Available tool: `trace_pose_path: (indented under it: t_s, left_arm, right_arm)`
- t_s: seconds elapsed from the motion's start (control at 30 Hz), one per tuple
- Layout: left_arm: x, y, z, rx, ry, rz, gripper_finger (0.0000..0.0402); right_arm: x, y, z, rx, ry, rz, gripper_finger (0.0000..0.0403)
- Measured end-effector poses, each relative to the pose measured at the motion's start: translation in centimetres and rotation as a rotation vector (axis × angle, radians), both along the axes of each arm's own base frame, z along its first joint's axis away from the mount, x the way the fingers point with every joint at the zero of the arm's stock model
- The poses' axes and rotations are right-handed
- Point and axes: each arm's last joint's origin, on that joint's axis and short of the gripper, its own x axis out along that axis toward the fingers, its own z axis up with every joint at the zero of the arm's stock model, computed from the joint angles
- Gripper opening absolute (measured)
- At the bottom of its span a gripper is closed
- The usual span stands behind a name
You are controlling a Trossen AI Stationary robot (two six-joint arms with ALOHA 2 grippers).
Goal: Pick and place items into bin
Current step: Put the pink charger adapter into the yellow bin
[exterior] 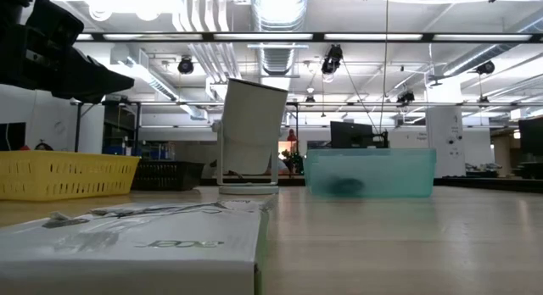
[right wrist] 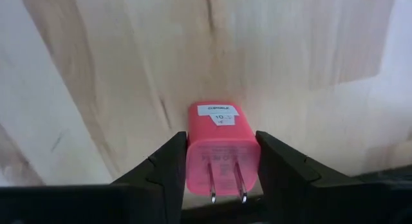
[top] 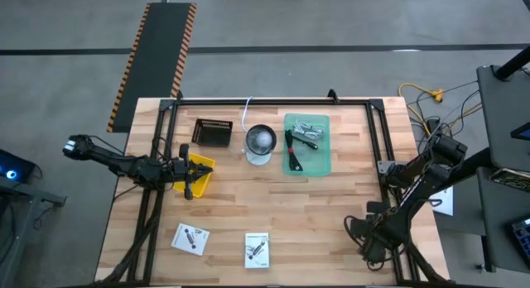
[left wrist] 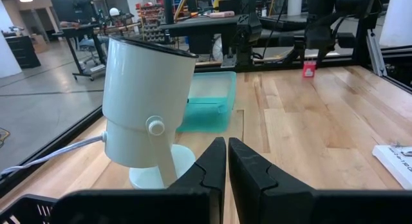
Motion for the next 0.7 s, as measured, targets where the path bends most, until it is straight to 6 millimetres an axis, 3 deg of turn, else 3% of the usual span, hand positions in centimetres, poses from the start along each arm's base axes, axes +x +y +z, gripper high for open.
trace_pose_path:
  t_s: [0.17, 0.7]
  left_arm:
    - [0.0, 0.0, 0.0, 0.0, 0.0, 0.0, 0.0002]
    - [0.0, 0.0, 0.0, -0.001, -0.002, 0.0, 0.0002]
  right_arm:
    - [0.3, 0.1, 0.1, -0.007, -0.076, -0.007, 0.0145]
    - [2.3, 0.9, 1.9, -0.014, -0.568, 0.139, 0.0144]
